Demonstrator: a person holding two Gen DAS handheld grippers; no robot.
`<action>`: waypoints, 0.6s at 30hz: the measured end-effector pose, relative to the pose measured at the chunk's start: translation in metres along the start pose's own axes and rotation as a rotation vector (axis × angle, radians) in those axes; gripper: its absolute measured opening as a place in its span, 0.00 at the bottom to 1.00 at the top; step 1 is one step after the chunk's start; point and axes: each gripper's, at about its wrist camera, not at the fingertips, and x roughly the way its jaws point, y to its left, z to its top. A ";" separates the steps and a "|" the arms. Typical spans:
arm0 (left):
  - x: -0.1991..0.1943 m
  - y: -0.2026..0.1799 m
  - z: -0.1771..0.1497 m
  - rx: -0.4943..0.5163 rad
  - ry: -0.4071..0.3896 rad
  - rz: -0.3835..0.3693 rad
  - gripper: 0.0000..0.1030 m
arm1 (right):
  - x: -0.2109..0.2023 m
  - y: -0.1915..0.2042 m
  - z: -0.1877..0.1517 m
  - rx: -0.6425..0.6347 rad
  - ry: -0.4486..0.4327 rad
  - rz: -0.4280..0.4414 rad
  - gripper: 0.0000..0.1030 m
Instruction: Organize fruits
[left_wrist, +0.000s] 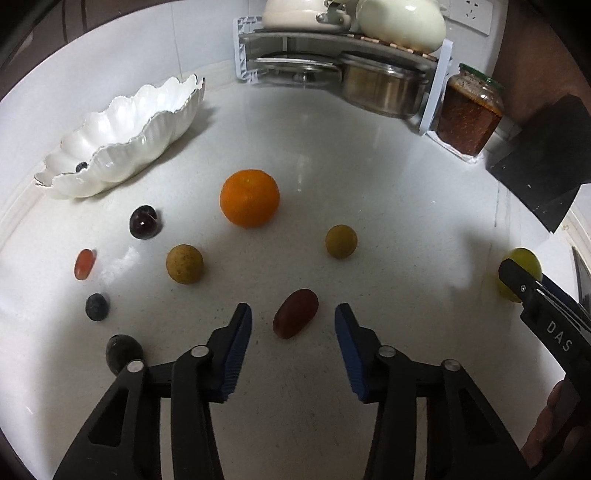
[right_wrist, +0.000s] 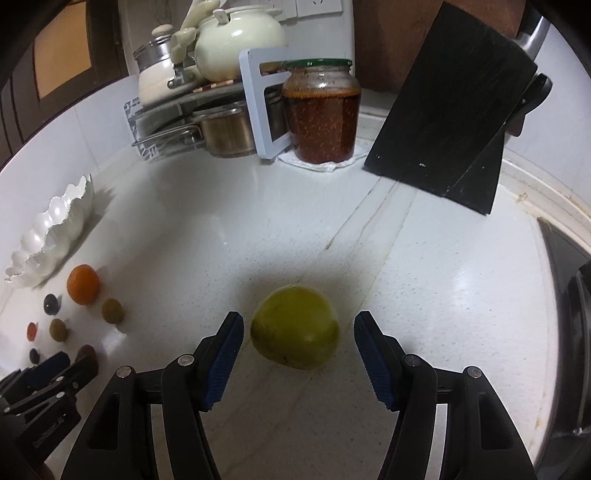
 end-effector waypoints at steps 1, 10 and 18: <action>0.001 0.001 0.000 -0.005 0.004 -0.001 0.39 | 0.001 0.000 0.000 0.002 0.002 0.000 0.62; 0.005 0.002 0.000 -0.020 0.001 -0.023 0.23 | 0.012 -0.002 0.001 0.027 0.035 0.025 0.51; 0.001 0.005 0.003 -0.021 -0.014 -0.042 0.22 | 0.012 0.001 0.000 0.010 0.043 0.029 0.49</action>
